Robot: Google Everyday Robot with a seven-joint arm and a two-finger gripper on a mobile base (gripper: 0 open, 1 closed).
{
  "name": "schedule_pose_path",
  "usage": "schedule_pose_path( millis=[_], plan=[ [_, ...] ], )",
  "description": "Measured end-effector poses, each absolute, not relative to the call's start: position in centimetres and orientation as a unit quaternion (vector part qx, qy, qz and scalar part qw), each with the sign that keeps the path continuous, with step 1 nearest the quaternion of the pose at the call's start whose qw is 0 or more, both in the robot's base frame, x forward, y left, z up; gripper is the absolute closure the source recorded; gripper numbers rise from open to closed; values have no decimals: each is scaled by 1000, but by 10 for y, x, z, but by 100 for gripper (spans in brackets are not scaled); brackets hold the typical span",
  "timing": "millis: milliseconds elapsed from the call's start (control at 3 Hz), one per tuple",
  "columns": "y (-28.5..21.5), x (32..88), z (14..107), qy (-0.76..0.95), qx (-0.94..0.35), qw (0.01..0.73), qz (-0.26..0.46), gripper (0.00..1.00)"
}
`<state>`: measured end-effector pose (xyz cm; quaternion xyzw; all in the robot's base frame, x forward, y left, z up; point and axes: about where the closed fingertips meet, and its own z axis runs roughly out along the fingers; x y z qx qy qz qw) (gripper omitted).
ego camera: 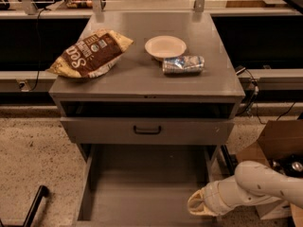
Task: Open middle drawer
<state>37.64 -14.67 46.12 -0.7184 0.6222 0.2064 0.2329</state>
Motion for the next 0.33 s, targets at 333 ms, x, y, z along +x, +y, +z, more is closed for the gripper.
schedule_pose_path(
  millis=[333],
  plan=[
    [-143,381,515,581,-732,306,185,100]
  ],
)
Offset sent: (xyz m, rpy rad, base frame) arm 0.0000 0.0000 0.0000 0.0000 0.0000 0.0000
